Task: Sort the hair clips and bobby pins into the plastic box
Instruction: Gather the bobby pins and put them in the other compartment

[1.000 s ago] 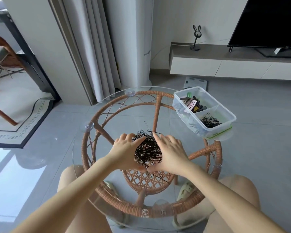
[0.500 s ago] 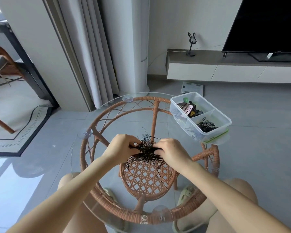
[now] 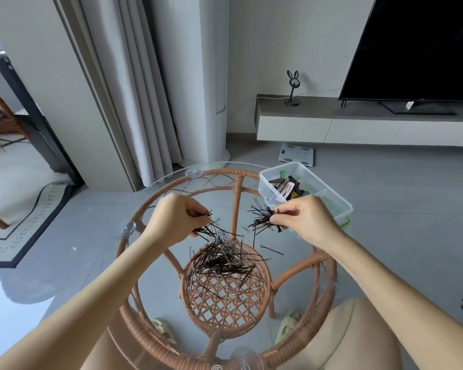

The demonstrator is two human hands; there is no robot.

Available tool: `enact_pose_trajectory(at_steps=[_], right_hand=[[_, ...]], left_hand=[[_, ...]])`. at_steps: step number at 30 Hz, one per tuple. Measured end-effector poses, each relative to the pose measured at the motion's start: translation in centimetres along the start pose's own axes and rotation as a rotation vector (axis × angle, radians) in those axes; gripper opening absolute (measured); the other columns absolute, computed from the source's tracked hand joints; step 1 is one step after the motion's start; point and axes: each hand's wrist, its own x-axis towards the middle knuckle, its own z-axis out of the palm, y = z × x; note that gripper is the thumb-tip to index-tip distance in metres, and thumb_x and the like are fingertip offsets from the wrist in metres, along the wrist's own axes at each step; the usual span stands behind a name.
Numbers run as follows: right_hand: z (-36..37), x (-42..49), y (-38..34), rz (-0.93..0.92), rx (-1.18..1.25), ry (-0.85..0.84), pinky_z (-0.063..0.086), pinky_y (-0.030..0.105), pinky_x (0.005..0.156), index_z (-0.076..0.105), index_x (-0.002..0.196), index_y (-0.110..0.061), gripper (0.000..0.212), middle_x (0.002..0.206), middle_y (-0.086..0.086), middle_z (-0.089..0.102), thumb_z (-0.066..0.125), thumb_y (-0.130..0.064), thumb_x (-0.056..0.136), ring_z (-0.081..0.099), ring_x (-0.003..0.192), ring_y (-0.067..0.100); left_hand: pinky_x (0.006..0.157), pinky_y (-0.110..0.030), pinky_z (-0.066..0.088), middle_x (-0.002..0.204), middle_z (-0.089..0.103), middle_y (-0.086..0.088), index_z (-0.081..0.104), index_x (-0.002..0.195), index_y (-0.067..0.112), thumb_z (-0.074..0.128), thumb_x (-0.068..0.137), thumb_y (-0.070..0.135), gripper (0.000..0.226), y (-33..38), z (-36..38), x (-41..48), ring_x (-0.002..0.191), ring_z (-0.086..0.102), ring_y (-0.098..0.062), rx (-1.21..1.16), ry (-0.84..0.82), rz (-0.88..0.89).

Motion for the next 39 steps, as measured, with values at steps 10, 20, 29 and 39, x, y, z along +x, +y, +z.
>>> enact_pose_trajectory(at_steps=[10, 20, 29, 39], right_hand=[[-9.0, 3.2, 4.4, 0.087, -0.014, 0.058, 0.050, 0.008, 0.073, 0.073, 0.093, -0.007, 0.023, 0.082, -0.001, 0.072, 0.077, -0.008, 0.071, 0.065, 0.066, -0.004], [-7.4, 5.9, 7.5, 0.023, -0.488, -0.387, 0.044, 0.022, 0.082, 0.071, 0.103, -0.012, 0.026, 0.100, -0.007, 0.069, 0.068, -0.015, 0.077, 0.061, 0.086, 0.007], [-10.4, 4.4, 10.3, 0.103, -0.266, -0.121, 0.041, 0.012, 0.069, 0.072, 0.099, -0.013, 0.021, 0.095, 0.002, 0.072, 0.067, -0.007, 0.079, 0.060, 0.082, 0.008], [-10.2, 3.8, 10.7, 0.042, -0.242, -0.005, 0.044, 0.023, 0.087, 0.071, 0.102, -0.010, 0.020, 0.105, 0.005, 0.072, 0.064, -0.009, 0.083, 0.064, 0.097, 0.014]], left_hand=[[0.045, -0.012, 0.049, 0.073, 0.074, 0.001, 0.076, 0.082, 0.016, 0.072, 0.077, 0.017, 0.006, 4.5, 1.2, 2.5, 0.036, 0.057, 0.007, 0.036, -0.023, 0.076], [0.055, -0.017, 0.053, 0.071, 0.074, -0.003, 0.076, 0.086, 0.014, 0.071, 0.078, 0.015, 0.010, 11.1, 5.5, 5.3, 0.045, 0.064, -0.005, 0.032, -0.097, 0.212], [0.055, -0.025, 0.049, 0.082, 0.073, -0.019, 0.074, 0.079, 0.009, 0.065, 0.079, 0.009, 0.009, 16.9, 13.5, 8.6, 0.047, 0.050, -0.017, 0.072, -0.205, 0.342], [0.091, -0.031, 0.049, 0.115, 0.067, -0.007, 0.066, 0.110, 0.009, 0.060, 0.079, 0.003, 0.032, 15.7, 18.9, 9.3, 0.107, 0.061, -0.026, 0.249, -0.366, 0.284]])
